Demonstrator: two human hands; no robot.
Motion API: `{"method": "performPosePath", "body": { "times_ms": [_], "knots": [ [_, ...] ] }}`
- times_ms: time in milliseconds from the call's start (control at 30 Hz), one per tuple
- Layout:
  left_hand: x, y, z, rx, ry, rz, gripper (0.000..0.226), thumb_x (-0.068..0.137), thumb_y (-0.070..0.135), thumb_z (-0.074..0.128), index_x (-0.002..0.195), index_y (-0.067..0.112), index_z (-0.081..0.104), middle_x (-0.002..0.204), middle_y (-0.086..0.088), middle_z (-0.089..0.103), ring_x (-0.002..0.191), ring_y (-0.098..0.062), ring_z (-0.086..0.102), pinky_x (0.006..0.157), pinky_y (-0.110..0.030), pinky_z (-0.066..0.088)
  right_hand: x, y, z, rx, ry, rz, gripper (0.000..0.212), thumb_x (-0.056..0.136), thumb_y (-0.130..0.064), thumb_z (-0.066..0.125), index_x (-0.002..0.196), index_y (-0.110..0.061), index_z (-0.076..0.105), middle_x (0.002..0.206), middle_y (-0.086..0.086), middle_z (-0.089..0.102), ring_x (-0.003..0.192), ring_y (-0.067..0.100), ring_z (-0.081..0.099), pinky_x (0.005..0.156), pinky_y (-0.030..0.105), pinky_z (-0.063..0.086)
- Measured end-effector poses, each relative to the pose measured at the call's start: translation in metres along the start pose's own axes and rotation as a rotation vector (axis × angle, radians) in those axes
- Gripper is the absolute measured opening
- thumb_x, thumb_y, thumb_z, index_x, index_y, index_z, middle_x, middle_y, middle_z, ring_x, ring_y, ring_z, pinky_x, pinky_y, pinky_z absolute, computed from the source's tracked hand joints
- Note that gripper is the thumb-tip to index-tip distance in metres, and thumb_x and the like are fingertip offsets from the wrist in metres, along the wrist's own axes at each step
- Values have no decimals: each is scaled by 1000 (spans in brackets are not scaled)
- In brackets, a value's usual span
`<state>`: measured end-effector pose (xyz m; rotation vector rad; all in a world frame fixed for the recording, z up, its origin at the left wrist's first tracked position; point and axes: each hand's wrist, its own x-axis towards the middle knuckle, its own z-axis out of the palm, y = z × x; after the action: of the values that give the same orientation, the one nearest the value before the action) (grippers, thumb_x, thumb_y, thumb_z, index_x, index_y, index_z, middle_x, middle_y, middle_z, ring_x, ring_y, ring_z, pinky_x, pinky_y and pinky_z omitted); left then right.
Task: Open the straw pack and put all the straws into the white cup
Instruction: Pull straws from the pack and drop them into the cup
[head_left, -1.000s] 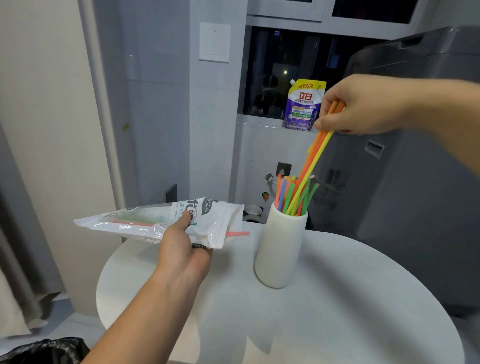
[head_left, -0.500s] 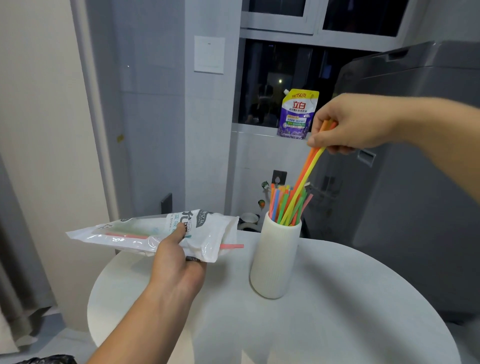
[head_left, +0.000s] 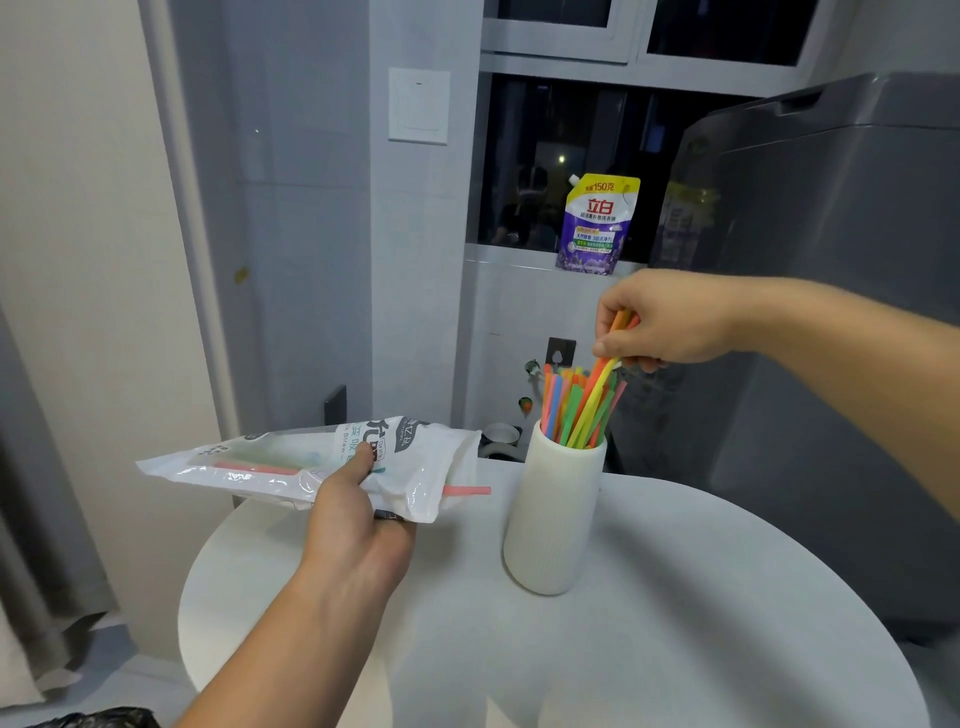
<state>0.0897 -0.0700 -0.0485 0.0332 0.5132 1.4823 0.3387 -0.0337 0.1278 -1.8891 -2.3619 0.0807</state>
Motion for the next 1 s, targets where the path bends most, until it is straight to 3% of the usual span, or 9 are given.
{"method": "performPosePath", "body": {
  "times_ms": [100, 400, 533, 700, 833, 1000],
  "knots": [
    [-3, 0, 2, -13, 18, -4, 30, 102, 12, 59, 131, 6, 61, 80, -9, 79, 56, -21, 76, 37, -25, 53, 2, 0, 12, -3, -35, 9, 17, 97, -37, 64, 92, -20, 66, 74, -8, 70, 55, 4, 64, 46, 9, 43],
    [2, -1, -2, 41, -3, 6, 23, 102, 12, 59, 124, 7, 63, 87, -8, 81, 68, -23, 79, 47, -37, 60, 6, -1, 41, -9, 41, 22, 27, 97, -49, 59, 91, -22, 61, 92, -7, 67, 79, 11, 67, 60, 17, 51],
    [2, -2, -2, 37, -1, 3, 28, 101, 11, 60, 129, 7, 63, 90, -7, 80, 68, -23, 79, 47, -36, 60, 4, -1, 39, 89, 65, 45, 42, 94, -58, 56, 85, -18, 66, 80, -6, 68, 72, 11, 67, 58, 17, 47],
    [2, -2, -1, 23, 3, 1, 32, 102, 12, 60, 133, 6, 61, 87, -8, 79, 62, -22, 77, 43, -32, 58, 1, -1, 34, 223, 66, 77, 58, 100, -60, 41, 79, -14, 70, 66, -3, 60, 58, 9, 55, 55, 19, 40],
    [1, -2, -2, 25, 2, -9, 30, 102, 13, 60, 131, 6, 62, 90, -8, 81, 68, -23, 79, 46, -35, 59, 2, 1, 38, 189, 65, 43, 50, 108, -41, 37, 76, -10, 58, 72, 3, 53, 66, 12, 50, 61, 22, 40],
    [2, -1, -2, 24, 9, -9, 32, 101, 13, 61, 132, 7, 62, 104, -9, 78, 71, -23, 79, 44, -33, 59, 4, 0, 40, 111, 68, 40, 28, 109, -30, 36, 89, -21, 53, 88, 0, 56, 77, 12, 51, 61, 24, 41]
  ]
}}
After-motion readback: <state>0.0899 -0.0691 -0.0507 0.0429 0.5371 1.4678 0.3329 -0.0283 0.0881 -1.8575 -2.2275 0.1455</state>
